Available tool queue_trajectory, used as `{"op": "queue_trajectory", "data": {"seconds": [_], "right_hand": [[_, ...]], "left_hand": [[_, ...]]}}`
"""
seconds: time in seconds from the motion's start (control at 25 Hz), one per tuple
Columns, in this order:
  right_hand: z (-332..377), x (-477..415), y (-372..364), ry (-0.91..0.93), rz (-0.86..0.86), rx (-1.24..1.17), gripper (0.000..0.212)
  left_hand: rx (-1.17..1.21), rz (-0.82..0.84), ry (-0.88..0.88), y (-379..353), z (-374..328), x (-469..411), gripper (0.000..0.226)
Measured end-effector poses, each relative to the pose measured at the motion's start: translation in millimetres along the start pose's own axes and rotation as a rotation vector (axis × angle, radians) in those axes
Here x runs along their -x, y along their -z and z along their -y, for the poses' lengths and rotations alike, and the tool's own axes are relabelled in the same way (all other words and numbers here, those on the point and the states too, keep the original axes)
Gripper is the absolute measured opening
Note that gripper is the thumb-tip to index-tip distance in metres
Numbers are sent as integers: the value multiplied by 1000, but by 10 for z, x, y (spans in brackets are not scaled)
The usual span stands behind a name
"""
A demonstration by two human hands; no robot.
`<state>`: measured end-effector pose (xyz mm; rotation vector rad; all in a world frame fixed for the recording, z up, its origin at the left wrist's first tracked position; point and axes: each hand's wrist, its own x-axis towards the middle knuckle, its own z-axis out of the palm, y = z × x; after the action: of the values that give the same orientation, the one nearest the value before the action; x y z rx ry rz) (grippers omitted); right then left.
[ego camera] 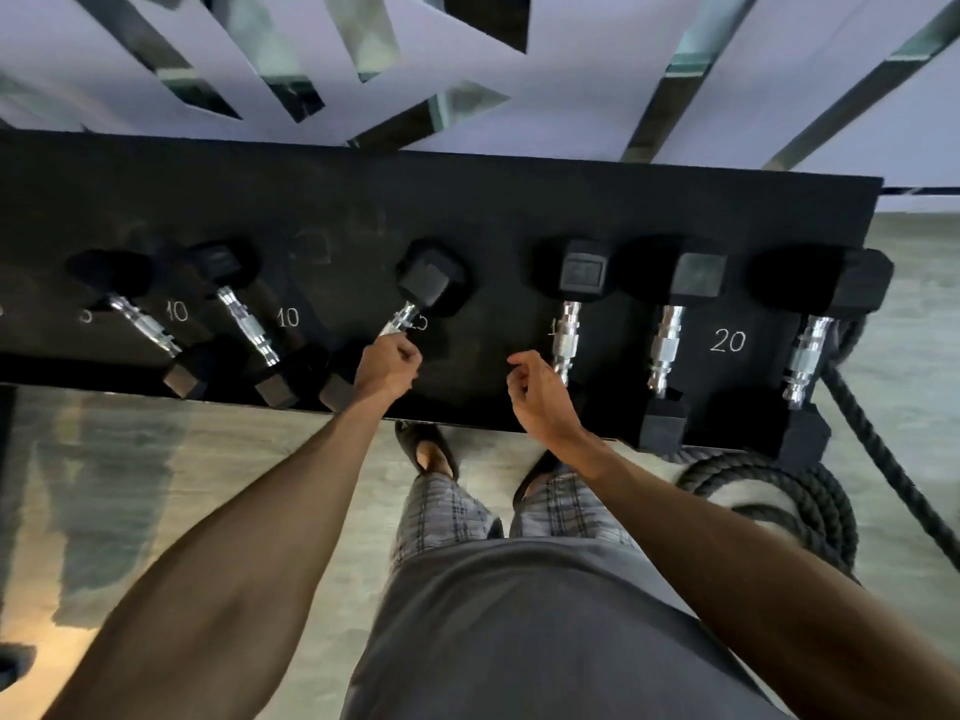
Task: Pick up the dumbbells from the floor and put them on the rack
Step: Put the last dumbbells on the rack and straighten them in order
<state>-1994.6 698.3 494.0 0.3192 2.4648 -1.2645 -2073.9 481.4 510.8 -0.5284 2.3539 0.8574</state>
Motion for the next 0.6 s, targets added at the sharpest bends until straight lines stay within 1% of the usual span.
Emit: {"op": "queue_trajectory", "data": {"seconds": [0.12, 0.16, 0.24, 0.32, 0.36, 0.44, 0.48, 0.6], "right_hand": [[423, -160, -313, -67, 77, -57, 28], [547, -262, -446, -112, 89, -104, 29], [787, -486, -679, -256, 86, -239, 34], [972, -741, -922, -401, 20, -426, 37], [1060, -825, -998, -464, -10, -526, 31], [1200, -939, -1130, -555, -89, -741, 10], [1237, -968, -1178, -591, -137, -806, 3], [1254, -1040, -1293, -647, -223, -874, 7]], "left_hand": [[-96, -65, -12, 246, 295, -96, 6], [-115, -70, -44, 308, 345, -143, 5], [-125, -49, -120, 397, 401, -257, 18], [-131, 49, -176, 474, 468, -455, 32], [-145, 108, -189, 497, 467, -530, 35], [-175, 210, -206, 514, 448, -659, 32], [-173, 242, -212, 509, 448, -702, 29], [-188, 322, -216, 485, 452, -785, 26]]}}
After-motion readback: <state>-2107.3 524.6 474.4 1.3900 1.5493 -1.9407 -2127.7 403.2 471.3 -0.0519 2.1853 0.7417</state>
